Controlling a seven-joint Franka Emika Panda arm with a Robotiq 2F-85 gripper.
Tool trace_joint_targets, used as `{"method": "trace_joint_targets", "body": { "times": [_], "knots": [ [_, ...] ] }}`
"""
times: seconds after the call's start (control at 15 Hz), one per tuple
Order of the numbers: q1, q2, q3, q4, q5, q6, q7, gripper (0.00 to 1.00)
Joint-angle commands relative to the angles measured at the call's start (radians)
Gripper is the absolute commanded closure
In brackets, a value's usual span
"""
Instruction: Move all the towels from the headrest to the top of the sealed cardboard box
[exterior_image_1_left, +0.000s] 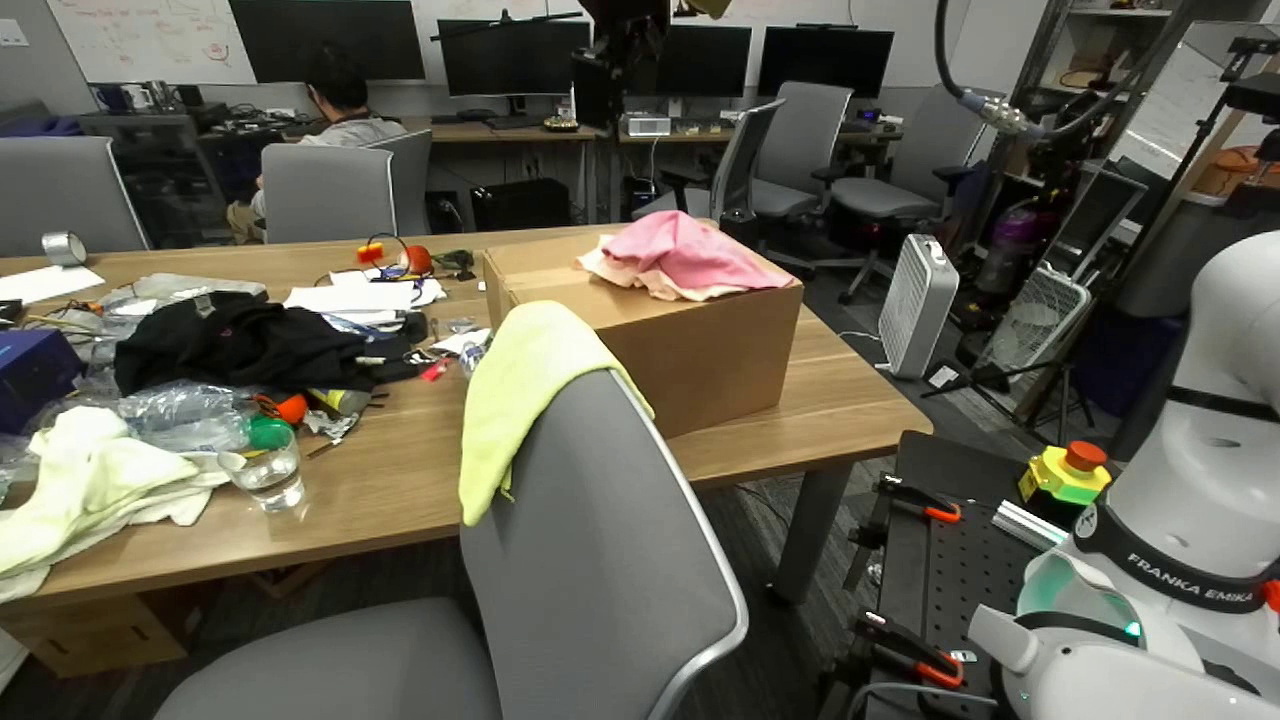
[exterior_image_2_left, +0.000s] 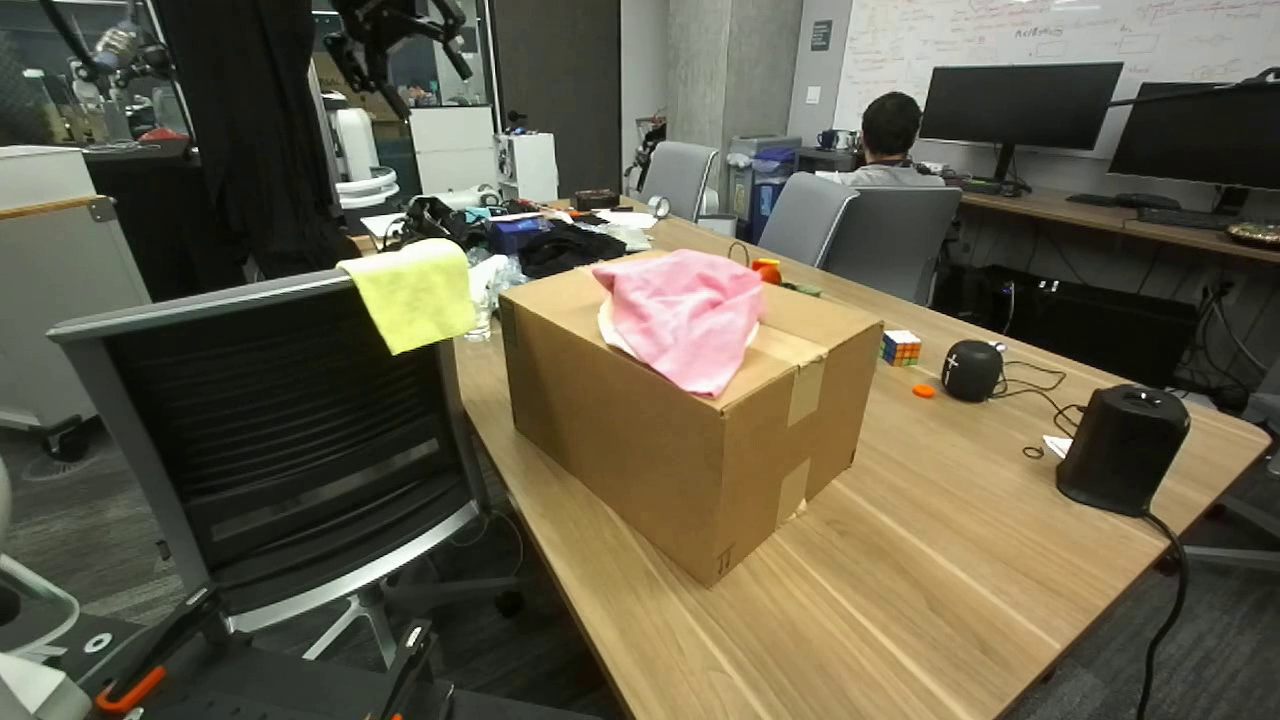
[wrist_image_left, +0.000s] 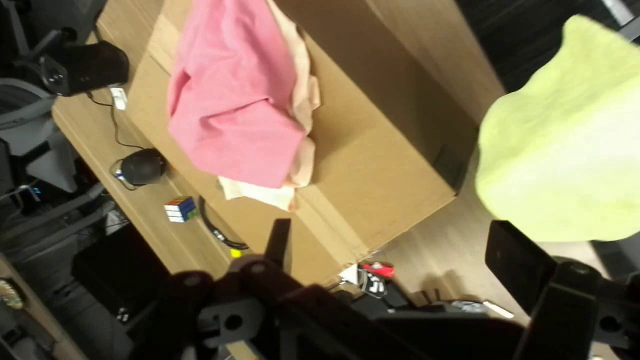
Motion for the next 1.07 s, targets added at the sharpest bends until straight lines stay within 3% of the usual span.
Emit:
{"method": "trace_joint_targets", "body": {
  "times": [0.0, 0.47, 1.0],
  "knots": [
    [0.029, -0.098, 0.021, -0.105, 0.142, 0.02, -0.148, 0.0],
    [0.095, -0.118, 0.054, -0.186, 0.38, 0.002, -0.392, 0.0],
    [0.106, -0.071, 0.111, -0.282, 0.305, 0.145, -0.327, 0.0]
  ]
}}
